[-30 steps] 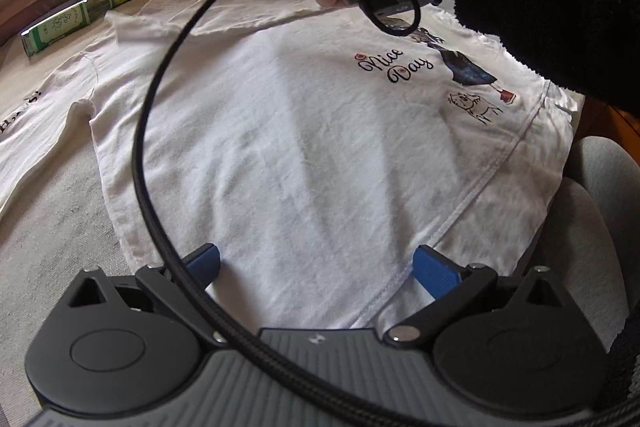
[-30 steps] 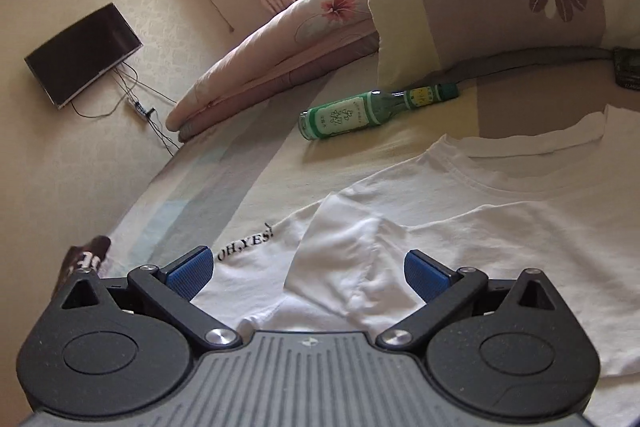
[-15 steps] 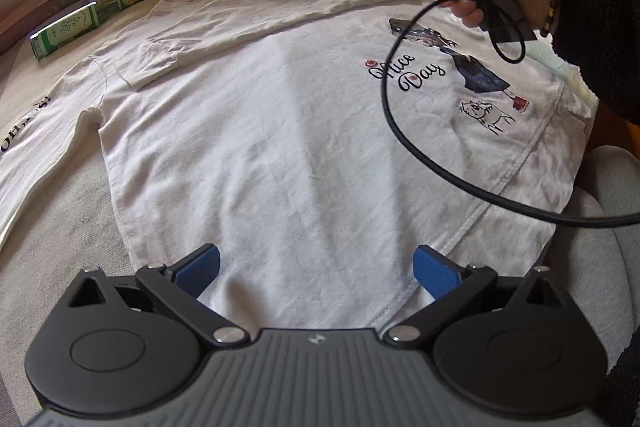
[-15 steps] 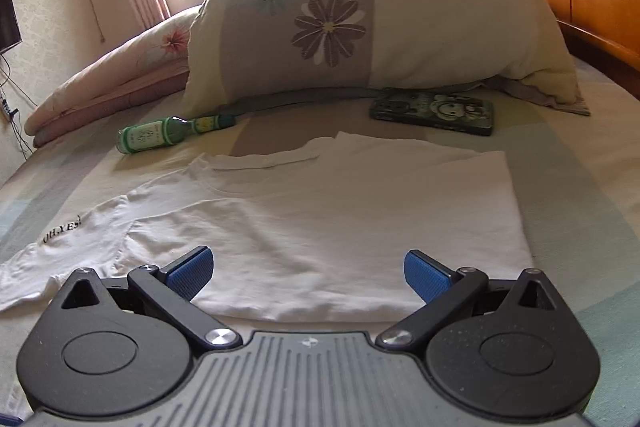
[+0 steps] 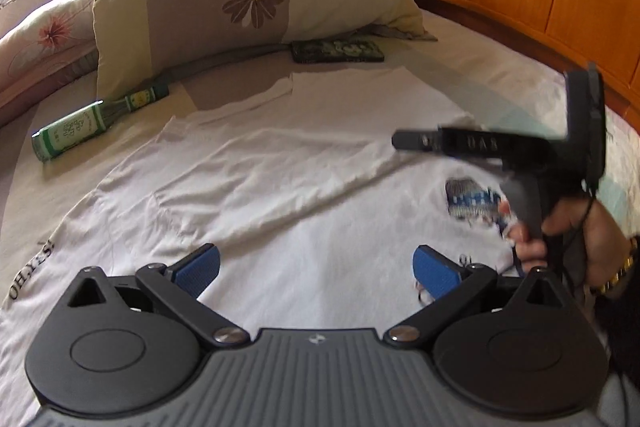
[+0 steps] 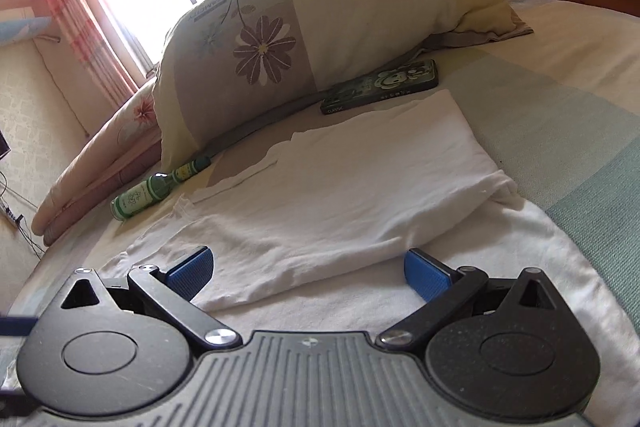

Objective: Fold clothes
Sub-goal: 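Withdraw the open right gripper from the folded sleeve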

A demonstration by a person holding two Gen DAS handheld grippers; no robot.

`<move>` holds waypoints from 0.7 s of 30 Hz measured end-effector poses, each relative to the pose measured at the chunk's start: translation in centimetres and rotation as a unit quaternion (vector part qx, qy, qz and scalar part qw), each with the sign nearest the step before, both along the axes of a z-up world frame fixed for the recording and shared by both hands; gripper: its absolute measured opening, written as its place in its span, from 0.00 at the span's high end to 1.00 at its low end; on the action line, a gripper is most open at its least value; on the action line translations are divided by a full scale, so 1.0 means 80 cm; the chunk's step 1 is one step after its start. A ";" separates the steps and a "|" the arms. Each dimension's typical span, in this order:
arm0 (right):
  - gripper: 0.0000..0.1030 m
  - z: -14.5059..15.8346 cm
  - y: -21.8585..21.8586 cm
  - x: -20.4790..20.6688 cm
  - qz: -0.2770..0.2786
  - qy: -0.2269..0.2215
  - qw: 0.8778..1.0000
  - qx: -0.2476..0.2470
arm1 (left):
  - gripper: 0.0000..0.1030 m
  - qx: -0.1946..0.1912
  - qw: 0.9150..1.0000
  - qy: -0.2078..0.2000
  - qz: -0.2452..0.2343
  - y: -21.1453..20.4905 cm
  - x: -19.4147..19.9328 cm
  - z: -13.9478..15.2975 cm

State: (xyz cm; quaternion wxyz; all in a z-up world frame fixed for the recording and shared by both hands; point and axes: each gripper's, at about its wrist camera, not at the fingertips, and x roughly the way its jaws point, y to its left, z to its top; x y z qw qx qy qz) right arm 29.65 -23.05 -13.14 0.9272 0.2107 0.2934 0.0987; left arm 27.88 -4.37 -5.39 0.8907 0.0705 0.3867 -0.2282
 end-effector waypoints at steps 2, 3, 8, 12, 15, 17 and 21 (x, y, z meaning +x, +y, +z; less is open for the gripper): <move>0.00 0.004 -0.003 -0.001 0.013 0.009 1.000 -0.007 | 0.01 -0.050 0.998 0.016 0.025 -0.008 0.042 -0.009; 0.00 0.005 -0.006 -0.003 0.016 0.013 1.000 -0.003 | 0.01 -0.073 0.996 0.029 0.040 -0.010 0.061 -0.019; 0.00 0.005 -0.022 -0.015 0.023 0.013 0.999 0.018 | 0.03 -0.137 0.980 0.066 0.127 0.012 0.115 -0.078; 0.00 0.007 -0.026 -0.015 0.018 0.013 1.000 0.015 | 0.02 -0.072 0.980 0.043 0.178 0.029 0.109 -0.086; 0.00 0.014 -0.020 -0.012 0.011 -0.002 1.000 -0.015 | 0.02 -0.064 0.976 0.048 0.202 0.035 0.106 -0.073; 0.00 0.026 -0.009 -0.003 0.023 -0.033 0.998 -0.039 | 0.02 -0.105 0.972 0.061 0.202 0.040 0.107 -0.062; 0.00 0.034 0.001 0.018 0.058 -0.057 0.995 -0.062 | 0.02 -0.217 0.956 0.107 0.167 0.023 0.127 -0.063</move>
